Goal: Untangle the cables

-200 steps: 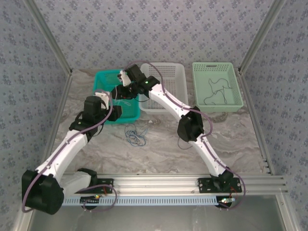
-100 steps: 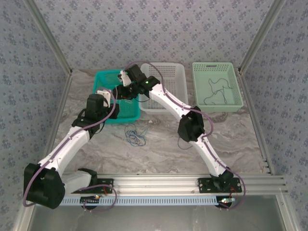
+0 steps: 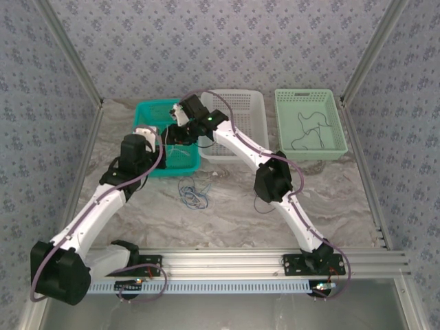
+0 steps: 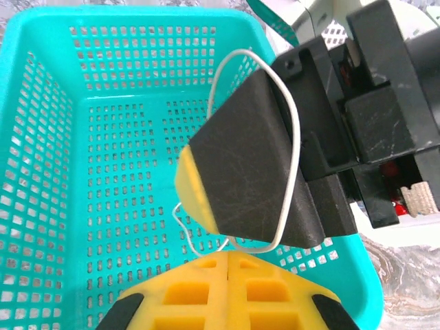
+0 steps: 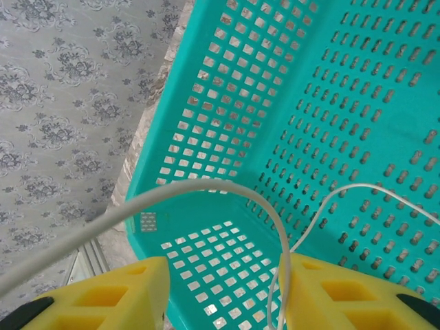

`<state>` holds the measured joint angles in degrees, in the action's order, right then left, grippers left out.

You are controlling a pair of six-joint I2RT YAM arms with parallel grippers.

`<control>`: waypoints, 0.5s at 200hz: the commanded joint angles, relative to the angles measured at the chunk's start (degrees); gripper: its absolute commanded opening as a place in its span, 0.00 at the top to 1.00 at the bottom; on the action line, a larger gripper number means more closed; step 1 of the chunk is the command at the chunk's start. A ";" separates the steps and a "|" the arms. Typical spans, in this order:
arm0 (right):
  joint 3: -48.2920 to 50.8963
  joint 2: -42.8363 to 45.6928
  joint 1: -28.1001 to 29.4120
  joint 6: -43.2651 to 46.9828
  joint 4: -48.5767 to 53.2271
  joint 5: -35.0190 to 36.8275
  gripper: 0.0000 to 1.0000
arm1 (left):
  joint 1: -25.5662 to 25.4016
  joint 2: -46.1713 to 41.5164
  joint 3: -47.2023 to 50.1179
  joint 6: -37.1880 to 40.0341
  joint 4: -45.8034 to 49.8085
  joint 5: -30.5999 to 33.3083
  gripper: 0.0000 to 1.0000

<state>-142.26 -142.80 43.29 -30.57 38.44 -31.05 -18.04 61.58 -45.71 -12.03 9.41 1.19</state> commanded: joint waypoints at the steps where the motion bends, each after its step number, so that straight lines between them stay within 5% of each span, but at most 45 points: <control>1: 0.39 3.58 -0.40 0.73 1.80 0.32 0.51 | 1.86 -1.85 -1.41 -1.26 1.39 1.09 1.00; 46: 2.24 4.13 -0.86 0.85 2.03 0.19 0.46 | 5.58 -2.90 -2.34 -3.18 2.75 -1.71 1.00; 66: 2.33 3.98 -1.09 0.34 2.18 0.81 0.46 | 6.00 -3.04 -1.79 -3.66 0.59 -8.27 1.00; 80: 2.33 4.02 -1.26 0.03 1.69 0.90 0.54 | 5.12 -3.12 -0.64 -3.22 -1.97 -14.52 0.93; 100: 2.14 3.99 -1.23 -0.03 1.55 0.73 0.71 | 1.50 -4.04 0.77 2.88 -2.62 -15.58 0.81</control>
<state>-140.40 -141.27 42.44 -30.59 39.05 -30.68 -13.37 59.42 -45.93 -13.96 9.58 -7.79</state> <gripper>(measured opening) 0.350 0.105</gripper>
